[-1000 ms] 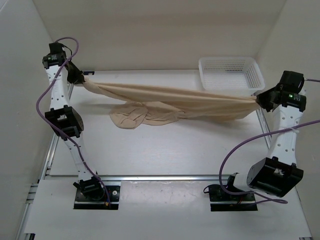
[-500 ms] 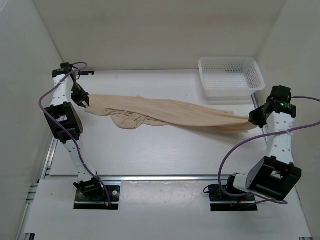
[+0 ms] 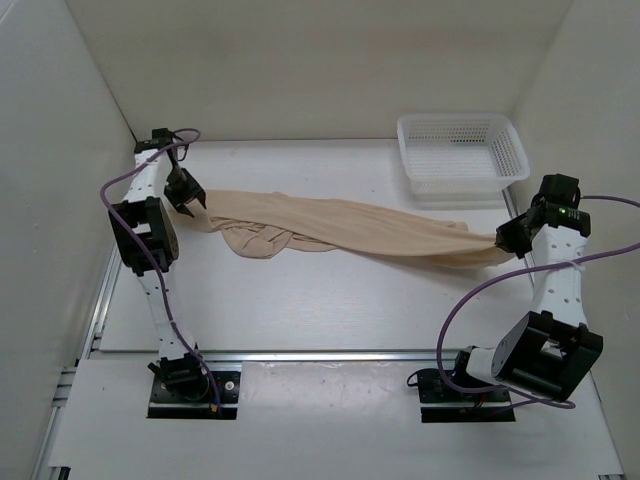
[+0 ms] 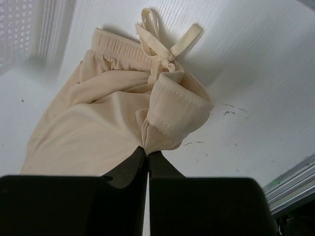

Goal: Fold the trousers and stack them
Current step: Flatten the trousers out

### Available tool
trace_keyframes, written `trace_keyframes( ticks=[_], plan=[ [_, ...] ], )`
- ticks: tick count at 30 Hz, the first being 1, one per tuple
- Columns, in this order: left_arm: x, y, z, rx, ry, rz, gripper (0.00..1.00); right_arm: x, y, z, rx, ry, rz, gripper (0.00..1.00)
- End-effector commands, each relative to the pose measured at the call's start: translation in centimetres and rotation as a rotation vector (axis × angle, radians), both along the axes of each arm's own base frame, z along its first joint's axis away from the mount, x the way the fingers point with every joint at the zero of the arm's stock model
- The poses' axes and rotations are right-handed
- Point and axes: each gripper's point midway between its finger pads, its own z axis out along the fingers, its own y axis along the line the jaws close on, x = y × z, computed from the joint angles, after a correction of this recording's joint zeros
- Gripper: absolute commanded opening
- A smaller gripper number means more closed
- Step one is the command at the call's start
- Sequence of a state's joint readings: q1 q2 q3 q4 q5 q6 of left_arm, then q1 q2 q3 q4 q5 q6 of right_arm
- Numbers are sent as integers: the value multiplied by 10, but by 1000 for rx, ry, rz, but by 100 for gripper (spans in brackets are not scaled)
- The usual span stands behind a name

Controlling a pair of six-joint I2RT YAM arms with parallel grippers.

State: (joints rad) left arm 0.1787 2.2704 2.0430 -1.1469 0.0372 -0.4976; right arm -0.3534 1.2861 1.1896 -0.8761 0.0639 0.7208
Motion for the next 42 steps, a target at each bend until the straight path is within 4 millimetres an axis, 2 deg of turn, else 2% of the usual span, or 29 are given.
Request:
trace_keyframes(
  ticks=[1, 5, 10, 17, 25, 26, 27, 30, 32, 35, 36, 37, 39, 40, 42],
  plan=[
    [17, -14, 7, 17, -37, -21, 53, 4, -2, 4, -11, -26, 17, 0],
    [17, -18, -12, 49, 5, -25, 53, 4, -2, 4, -11, -25, 17, 0],
    [11, -10, -19, 92, 34, -15, 49, 6, -3, 5, -15, -34, 17, 0],
    [7, -5, -26, 120, 58, -20, 34, 6, -3, 2, -11, -25, 17, 0],
    [10, -6, -28, 116, 59, -43, 35, 5, -1, 1, -4, -28, 21, 0],
    [8, -6, -30, 115, 68, -43, 31, 5, -1, 1, -4, -28, 21, 0],
    [8, -6, -30, 115, 69, -43, 11, 5, -1, 1, -4, -28, 21, 0],
    [7, -3, -17, 135, 50, -38, 10, 4, 0, 4, -7, -37, 22, 0],
    [9, 2, 5, 165, 11, -29, 10, 4, 0, 4, -7, -37, 22, 0],
    [24, 9, 52, 178, -107, 3, 10, 11, -3, 14, -16, -60, 22, 0],
    [26, 10, 61, 156, -127, 7, 10, 13, -4, 19, -22, -74, 22, 0],
    [36, 10, 90, 155, -204, 8, 10, 17, -5, 22, -24, -80, 22, 0],
    [40, 19, 118, 147, -260, 29, 10, 28, -9, 43, -43, -130, 22, 0],
    [40, 27, 138, 140, -299, 45, 10, 30, -10, 47, -43, -130, 22, 0],
    [37, 36, 158, 135, -347, 63, 10, 34, -16, 67, -74, -167, -1, 0]
  ],
)
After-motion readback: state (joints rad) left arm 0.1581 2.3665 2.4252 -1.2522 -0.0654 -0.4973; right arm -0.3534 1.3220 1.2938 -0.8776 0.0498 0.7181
